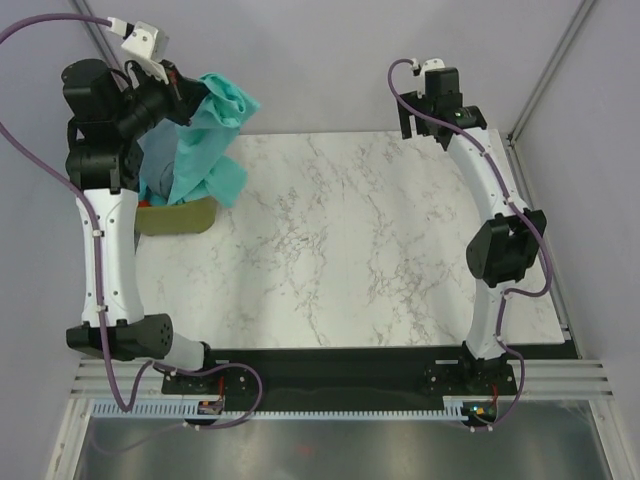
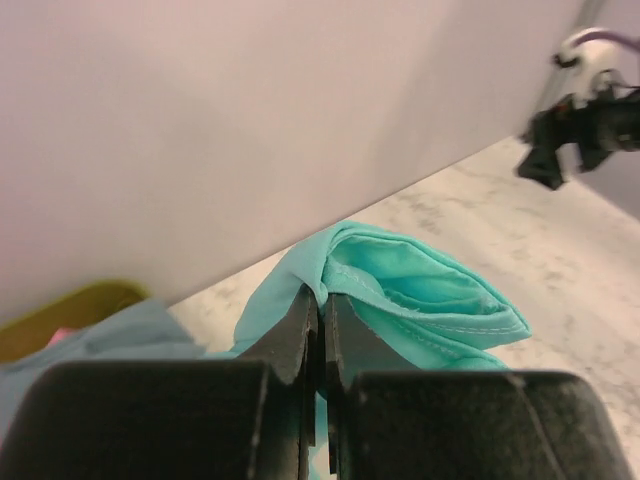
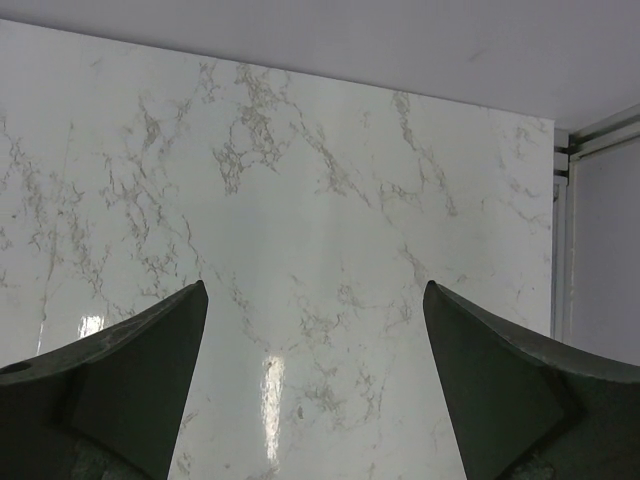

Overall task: Fold and stack the t-shirts
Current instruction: Move the tshirt to the center of the board

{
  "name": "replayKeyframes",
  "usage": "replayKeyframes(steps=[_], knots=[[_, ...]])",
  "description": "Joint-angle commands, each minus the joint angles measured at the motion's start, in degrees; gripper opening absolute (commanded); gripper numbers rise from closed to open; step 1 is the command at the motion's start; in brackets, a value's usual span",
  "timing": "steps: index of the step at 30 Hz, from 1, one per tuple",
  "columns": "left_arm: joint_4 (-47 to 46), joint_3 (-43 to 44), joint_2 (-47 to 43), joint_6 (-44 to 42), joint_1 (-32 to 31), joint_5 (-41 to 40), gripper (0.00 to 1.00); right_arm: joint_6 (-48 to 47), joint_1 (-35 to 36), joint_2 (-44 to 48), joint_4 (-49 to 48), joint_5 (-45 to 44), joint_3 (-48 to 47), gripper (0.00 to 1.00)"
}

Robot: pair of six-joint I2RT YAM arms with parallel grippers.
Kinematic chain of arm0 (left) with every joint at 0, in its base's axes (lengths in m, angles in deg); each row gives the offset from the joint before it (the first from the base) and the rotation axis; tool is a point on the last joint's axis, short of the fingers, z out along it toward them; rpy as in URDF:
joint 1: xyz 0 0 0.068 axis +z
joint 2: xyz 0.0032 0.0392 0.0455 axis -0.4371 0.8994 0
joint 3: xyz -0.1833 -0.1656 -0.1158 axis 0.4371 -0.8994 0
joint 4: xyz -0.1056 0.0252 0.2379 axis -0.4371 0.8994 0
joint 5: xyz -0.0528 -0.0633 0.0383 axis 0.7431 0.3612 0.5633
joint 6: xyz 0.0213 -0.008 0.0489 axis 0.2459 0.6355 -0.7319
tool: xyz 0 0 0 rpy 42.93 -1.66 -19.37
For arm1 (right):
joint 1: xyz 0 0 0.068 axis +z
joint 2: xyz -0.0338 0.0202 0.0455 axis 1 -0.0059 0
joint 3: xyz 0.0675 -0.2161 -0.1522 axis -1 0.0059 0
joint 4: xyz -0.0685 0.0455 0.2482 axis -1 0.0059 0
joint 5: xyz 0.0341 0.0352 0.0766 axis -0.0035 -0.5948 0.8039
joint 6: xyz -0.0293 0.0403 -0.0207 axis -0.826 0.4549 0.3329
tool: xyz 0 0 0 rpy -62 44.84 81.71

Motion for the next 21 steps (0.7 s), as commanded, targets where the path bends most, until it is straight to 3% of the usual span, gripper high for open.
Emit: replayKeyframes(steps=[1, 7, 17, 18, 19, 20, 21], knots=[[-4.4, 1.8, 2.2, 10.1, -2.5, 13.3, 0.02, -1.9, -0.3, 5.8, -1.9, -0.1, -2.6, 0.98], [-4.3, -1.6, 4.4, 11.5, -10.8, 20.5, 0.02, -1.9, -1.0, 11.7, -2.0, 0.3, 2.0, 0.98], [0.5, -2.6, 14.9, 6.1, -28.2, 17.5, 0.03, -3.6, -1.2, 20.3, -2.0, 0.0, 8.7, 0.98], [0.5, -2.0, 17.7, 6.2, -29.2, 16.3, 0.13, -3.5, -1.2, 20.8, -2.0, -0.1, 9.2, 0.98], [0.2, -1.1, 18.9, 6.8, -29.2, 16.0, 0.66, -3.6, -1.2, 21.4, -2.0, -0.1, 10.0, 0.98], [0.4, -0.9, 20.3, 7.4, -29.1, 14.5, 0.9, -3.7, -1.3, 21.7, -1.9, -0.1, 10.5, 0.98], [1.0, -0.7, 21.5, 7.1, -28.3, 11.2, 0.99, -3.7, -1.2, 21.9, -1.4, 0.6, 11.0, 0.98]])
